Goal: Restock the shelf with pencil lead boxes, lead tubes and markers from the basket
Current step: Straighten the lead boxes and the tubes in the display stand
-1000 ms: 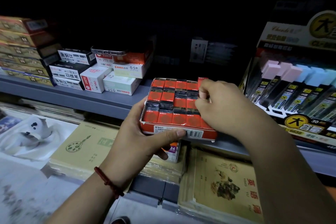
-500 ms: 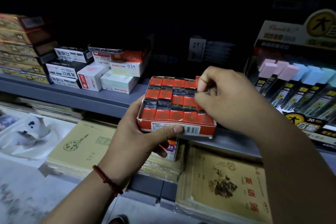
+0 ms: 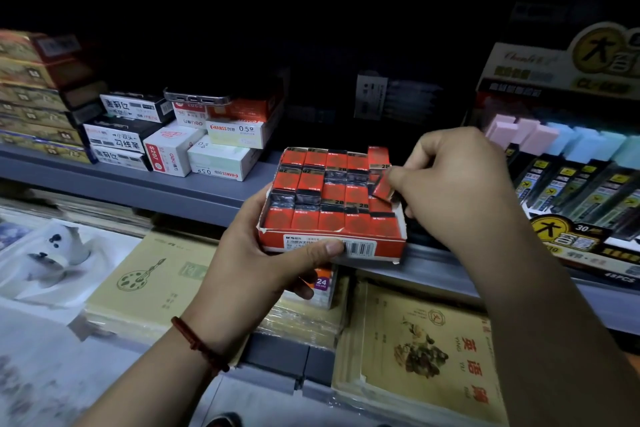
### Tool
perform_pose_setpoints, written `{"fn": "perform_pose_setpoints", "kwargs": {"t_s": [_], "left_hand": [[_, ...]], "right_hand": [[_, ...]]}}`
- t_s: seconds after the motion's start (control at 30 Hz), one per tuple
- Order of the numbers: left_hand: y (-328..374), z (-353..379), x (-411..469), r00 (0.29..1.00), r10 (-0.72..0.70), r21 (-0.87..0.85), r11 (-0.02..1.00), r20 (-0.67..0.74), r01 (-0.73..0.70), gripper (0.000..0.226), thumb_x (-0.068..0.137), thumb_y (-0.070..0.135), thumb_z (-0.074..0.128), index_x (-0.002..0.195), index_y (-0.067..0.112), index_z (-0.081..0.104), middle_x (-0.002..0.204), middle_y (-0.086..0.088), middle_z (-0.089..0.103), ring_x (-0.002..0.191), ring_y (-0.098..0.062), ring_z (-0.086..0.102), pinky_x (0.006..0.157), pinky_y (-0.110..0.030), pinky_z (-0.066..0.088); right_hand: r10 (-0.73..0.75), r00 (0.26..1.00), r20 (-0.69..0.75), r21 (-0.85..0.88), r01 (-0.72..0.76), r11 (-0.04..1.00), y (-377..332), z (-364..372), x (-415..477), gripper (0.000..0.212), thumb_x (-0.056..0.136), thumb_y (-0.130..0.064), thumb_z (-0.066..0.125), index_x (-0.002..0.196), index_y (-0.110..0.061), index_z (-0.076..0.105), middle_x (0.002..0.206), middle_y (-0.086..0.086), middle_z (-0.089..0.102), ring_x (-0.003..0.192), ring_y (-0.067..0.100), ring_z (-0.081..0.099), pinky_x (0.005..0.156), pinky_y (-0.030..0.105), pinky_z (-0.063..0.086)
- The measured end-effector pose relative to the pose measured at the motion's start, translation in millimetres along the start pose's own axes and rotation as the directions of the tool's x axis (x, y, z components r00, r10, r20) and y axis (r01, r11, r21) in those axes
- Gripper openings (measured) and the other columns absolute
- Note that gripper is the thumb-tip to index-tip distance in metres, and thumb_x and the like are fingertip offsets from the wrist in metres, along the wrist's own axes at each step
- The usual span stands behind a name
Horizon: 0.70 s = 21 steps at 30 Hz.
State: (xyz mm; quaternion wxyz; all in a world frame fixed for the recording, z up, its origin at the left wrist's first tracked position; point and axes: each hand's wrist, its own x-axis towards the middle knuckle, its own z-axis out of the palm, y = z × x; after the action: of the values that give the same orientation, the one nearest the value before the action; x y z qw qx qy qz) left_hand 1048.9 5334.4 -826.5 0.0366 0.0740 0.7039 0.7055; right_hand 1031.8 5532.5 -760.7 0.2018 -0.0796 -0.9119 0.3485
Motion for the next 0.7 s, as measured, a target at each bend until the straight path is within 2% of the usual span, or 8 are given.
{"fn": "perform_pose_setpoints", "kwargs": {"t_s": [0.07, 0.17, 0.33, 0.4, 0.47, 0.57, 0.63, 0.7], "left_hand": [[0.8, 0.5, -0.6, 1.000, 0.004, -0.003, 1.000, 0.002, -0.004, 0.069, 0.065, 0.018, 0.087, 0.127, 0.026, 0.057, 0.093, -0.007, 0.075, 0.064, -0.025, 0.070, 0.056, -0.037, 0.060], [1.5, 0.5, -0.6, 1.000, 0.005, 0.003, 1.000, 0.001, -0.005, 0.069, 0.065, 0.019, 0.087, 0.127, 0.027, 0.058, 0.093, -0.007, 0.075, 0.064, -0.026, 0.070, 0.056, -0.037, 0.059], [1.2, 0.4, 0.0, 1.000, -0.005, -0.008, 1.000, -0.007, 0.005, 0.073, 0.065, 0.016, 0.087, 0.129, 0.027, 0.057, 0.093, -0.010, 0.075, 0.063, -0.026, 0.070, 0.055, -0.037, 0.059], [1.6, 0.4, -0.1, 1.000, -0.010, -0.015, 1.000, -0.006, 0.010, 0.075, 0.062, 0.018, 0.088, 0.130, 0.028, 0.056, 0.093, -0.010, 0.075, 0.063, -0.027, 0.070, 0.056, -0.037, 0.059], [2.5, -0.3, -0.2, 1.000, -0.009, -0.016, 1.000, 0.001, 0.009, 0.077, 0.061, 0.019, 0.087, 0.131, 0.029, 0.056, 0.093, -0.010, 0.075, 0.064, -0.026, 0.070, 0.056, -0.037, 0.059], [3.5, -0.9, -1.1, 1.000, 0.001, 0.000, 1.000, 0.007, -0.001, 0.077, 0.061, 0.019, 0.087, 0.130, 0.031, 0.056, 0.092, -0.008, 0.075, 0.065, -0.025, 0.070, 0.056, -0.035, 0.059], [4.4, -1.3, -1.7, 1.000, 0.006, 0.011, 1.000, 0.014, -0.006, 0.076, 0.062, 0.019, 0.087, 0.130, 0.032, 0.056, 0.092, -0.007, 0.075, 0.065, -0.024, 0.070, 0.056, -0.036, 0.059], [4.8, -1.6, -1.8, 1.000, 0.008, 0.016, 1.000, 0.015, -0.008, 0.073, 0.062, 0.019, 0.086, 0.128, 0.033, 0.057, 0.091, -0.006, 0.076, 0.065, -0.024, 0.071, 0.057, -0.037, 0.060]], "right_hand": [[0.016, 1.000, 0.023, -0.043, -0.015, 0.999, 0.3, 3.0, -0.3, 0.026, 0.087, -0.020, 0.074, 0.067, -0.005, 0.065, 0.063, 0.008, 0.066, 0.054, 0.014, 0.060, 0.042, 0.018, 0.039], [0.018, 0.998, 0.063, -0.081, -0.013, 0.997, 1.0, 6.3, -0.3, 0.024, 0.087, -0.018, 0.074, 0.069, -0.006, 0.065, 0.068, 0.007, 0.068, 0.061, 0.016, 0.064, 0.046, 0.020, 0.041], [0.006, 0.988, 0.154, -0.063, 0.003, 0.998, 3.9, 11.2, 0.4, 0.008, 0.090, -0.017, 0.072, 0.087, -0.023, 0.068, 0.072, -0.009, 0.055, 0.061, 0.004, 0.053, 0.046, 0.012, 0.033], [-0.070, 0.990, 0.125, -0.084, 0.081, 0.993, 4.3, 13.6, 1.1, 0.013, 0.092, -0.015, 0.069, 0.099, -0.026, 0.068, 0.092, -0.008, 0.051, 0.069, 0.001, 0.051, 0.050, 0.005, 0.035], [-0.134, 0.988, 0.073, -0.088, 0.141, 0.986, 3.0, 17.3, 2.9, 0.027, 0.095, -0.016, 0.064, 0.121, -0.024, 0.062, 0.113, -0.006, 0.044, 0.078, 0.006, 0.054, 0.063, 0.004, 0.035], [-0.134, 0.983, 0.122, -0.115, 0.148, 0.982, 4.4, 24.4, 8.9, 0.051, 0.100, -0.014, 0.056, 0.149, -0.020, 0.042, 0.137, -0.003, 0.041, 0.096, 0.012, 0.054, 0.079, 0.019, 0.037], [-0.121, 0.979, 0.164, -0.122, 0.142, 0.982, 6.1, 27.1, 13.2, 0.051, 0.101, -0.009, 0.052, 0.150, -0.016, 0.042, 0.141, -0.004, 0.044, 0.100, 0.015, 0.055, 0.077, 0.014, 0.036], [-0.130, 0.979, 0.157, -0.143, 0.153, 0.978, 7.7, 27.7, 15.2, 0.045, 0.101, -0.008, 0.052, 0.146, -0.014, 0.049, 0.134, -0.005, 0.048, 0.092, 0.011, 0.051, 0.067, 0.009, 0.032]]}}
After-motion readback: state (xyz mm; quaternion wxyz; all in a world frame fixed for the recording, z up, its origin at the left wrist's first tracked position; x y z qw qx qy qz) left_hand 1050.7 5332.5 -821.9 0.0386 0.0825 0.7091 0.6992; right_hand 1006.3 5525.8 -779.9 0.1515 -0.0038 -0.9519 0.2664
